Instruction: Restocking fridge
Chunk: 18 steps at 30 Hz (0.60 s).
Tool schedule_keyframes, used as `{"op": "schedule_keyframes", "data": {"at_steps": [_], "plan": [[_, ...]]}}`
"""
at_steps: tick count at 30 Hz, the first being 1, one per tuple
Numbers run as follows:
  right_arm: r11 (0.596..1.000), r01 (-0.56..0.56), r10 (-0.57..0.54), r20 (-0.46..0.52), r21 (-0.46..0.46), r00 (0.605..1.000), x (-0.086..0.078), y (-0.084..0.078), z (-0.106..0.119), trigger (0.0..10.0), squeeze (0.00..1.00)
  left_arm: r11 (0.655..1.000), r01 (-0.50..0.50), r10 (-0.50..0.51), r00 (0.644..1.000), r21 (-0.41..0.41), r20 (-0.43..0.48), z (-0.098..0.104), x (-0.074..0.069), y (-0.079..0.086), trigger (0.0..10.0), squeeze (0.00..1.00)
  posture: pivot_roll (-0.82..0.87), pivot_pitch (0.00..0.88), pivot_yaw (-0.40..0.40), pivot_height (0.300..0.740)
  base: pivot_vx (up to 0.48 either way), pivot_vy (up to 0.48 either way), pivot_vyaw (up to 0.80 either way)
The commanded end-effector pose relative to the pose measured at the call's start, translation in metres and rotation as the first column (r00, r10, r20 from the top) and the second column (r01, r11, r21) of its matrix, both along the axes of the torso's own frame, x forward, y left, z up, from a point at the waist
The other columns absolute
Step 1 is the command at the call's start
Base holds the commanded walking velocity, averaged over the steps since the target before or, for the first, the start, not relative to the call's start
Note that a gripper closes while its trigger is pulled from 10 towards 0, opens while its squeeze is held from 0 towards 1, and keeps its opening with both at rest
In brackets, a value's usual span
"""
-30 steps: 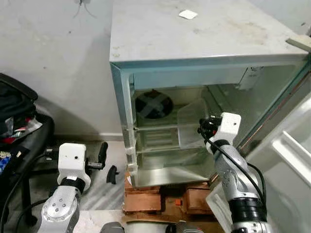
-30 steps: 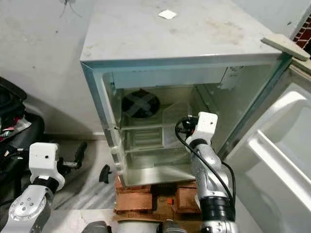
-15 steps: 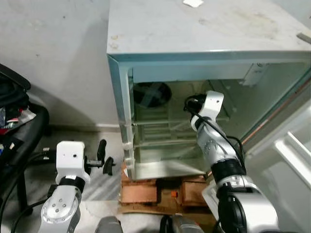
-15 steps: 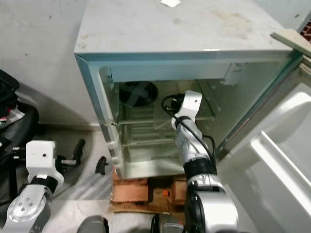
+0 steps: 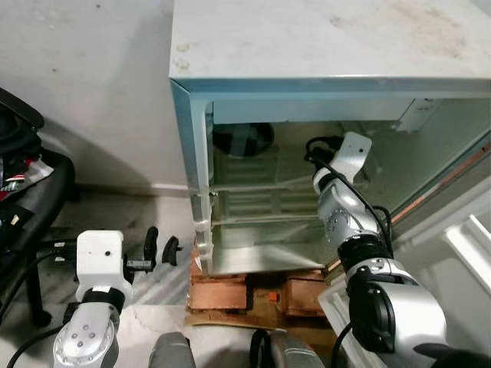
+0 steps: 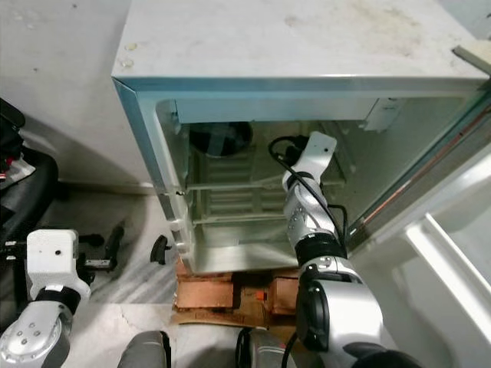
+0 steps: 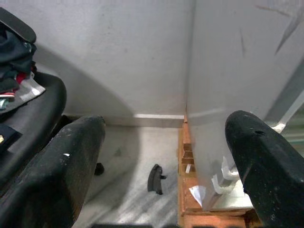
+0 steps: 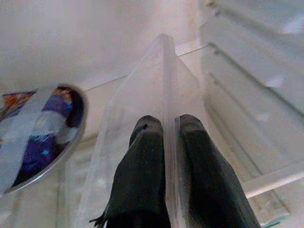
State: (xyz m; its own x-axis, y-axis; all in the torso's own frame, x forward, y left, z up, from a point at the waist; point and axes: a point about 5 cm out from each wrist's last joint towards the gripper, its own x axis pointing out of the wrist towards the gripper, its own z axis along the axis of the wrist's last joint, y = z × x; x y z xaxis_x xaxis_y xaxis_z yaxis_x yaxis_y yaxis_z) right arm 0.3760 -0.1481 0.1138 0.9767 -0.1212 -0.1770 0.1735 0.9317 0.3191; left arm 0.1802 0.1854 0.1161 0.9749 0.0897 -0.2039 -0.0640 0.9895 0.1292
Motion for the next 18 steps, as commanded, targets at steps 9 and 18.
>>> {"op": "schedule_keyframes", "data": {"at_steps": [9, 18], "plan": [[0.989, 0.081, -0.078, -0.031, 0.121, 0.996, 0.007, -0.002, 0.003, 10.0, 0.0, 1.0, -0.013, 0.013, 1.0, -0.009, -0.019, -0.002, 0.0, -0.007, 10.0, 0.0, 0.31, 0.183, -0.095, 0.74, 0.0, 0.0, 0.0], [0.959, 0.077, -0.06, -0.072, 0.272, 0.996, 0.013, 0.021, 0.008, 10.0, 0.0, 0.999, -0.051, 0.051, 0.998, -0.003, -0.046, -0.002, -0.013, -0.006, 10.0, 0.0, 0.34, 0.236, -0.133, 0.74, 0.0, 0.0, 0.0]]}}
